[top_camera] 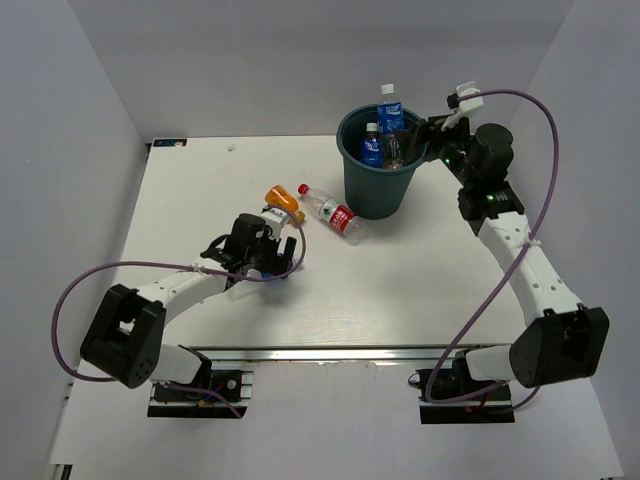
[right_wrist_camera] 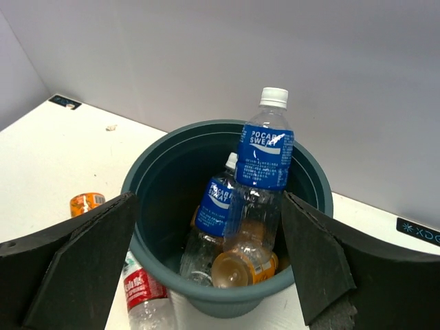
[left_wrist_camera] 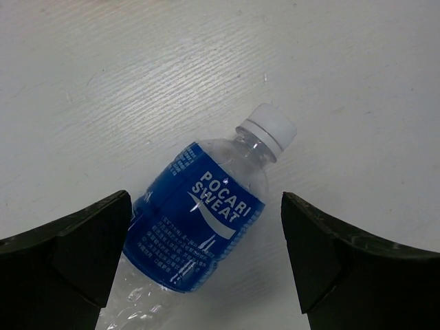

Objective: Put the plastic bottles in the bin

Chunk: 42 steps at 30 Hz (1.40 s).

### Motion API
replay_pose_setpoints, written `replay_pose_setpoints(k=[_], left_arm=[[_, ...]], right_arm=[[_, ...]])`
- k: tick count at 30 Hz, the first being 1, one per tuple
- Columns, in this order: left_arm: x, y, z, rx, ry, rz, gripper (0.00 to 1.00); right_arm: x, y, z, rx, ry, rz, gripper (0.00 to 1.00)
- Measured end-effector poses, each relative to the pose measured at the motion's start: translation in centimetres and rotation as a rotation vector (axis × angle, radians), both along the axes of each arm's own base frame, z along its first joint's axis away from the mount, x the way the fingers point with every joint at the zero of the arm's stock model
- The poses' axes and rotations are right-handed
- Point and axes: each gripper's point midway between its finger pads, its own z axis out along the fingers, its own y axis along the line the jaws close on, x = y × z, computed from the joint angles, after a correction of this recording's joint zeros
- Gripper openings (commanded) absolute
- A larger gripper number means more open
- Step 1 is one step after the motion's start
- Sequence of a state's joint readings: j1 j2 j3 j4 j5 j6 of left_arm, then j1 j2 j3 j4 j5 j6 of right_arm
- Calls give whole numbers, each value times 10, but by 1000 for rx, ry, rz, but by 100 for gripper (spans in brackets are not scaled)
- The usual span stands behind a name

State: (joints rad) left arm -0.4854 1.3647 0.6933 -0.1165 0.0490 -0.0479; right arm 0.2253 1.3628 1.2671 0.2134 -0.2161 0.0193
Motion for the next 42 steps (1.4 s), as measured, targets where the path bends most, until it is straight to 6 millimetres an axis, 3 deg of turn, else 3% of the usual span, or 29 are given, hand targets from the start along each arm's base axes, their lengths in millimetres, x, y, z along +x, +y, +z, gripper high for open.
replay_pose_setpoints(k=[9,11,13,17,19,21,24,28,29,32,34,38,40,42], left_arm=[[-8,0,-41,47,116,-15,92],[-11,2,-46,54,137,-12,79],[-12,2,-47,54,142,-11,64],[-10,-2,-39,36,128,-16,55],[-6,-7,-25,8,112,-23,54],[6,-19,0,-40,70,-37,53],[39,-42,62,-135,-47,-46,58],[88,-65,182,-299,-288,4,58],[98,-69,217,-352,-360,22,53],[115,-74,309,-535,-561,68,50],[120,-73,351,-651,-654,105,49],[144,-80,406,-858,-763,161,51],[165,-88,416,-946,-783,191,51],[188,-100,414,-1016,-781,206,51]], right_arm=[[-39,-22,-1,35,-26,-45,89],[-46,-25,-2,37,-29,-56,89],[-52,-29,-1,40,-39,-64,89],[-65,-36,1,49,-54,-89,89],[-70,-43,-1,69,-52,-124,89],[-73,-52,-6,97,-35,-174,89],[-75,-71,-17,136,-4,-278,89],[-78,-97,-33,152,39,-417,89],[-79,-105,-37,153,50,-460,89],[-85,-134,-55,181,77,-616,89],[-92,-151,-75,196,111,-706,89],[-106,-170,-129,208,215,-802,89],[-115,-173,-151,207,259,-822,89],[-124,-177,-165,204,282,-842,89]])
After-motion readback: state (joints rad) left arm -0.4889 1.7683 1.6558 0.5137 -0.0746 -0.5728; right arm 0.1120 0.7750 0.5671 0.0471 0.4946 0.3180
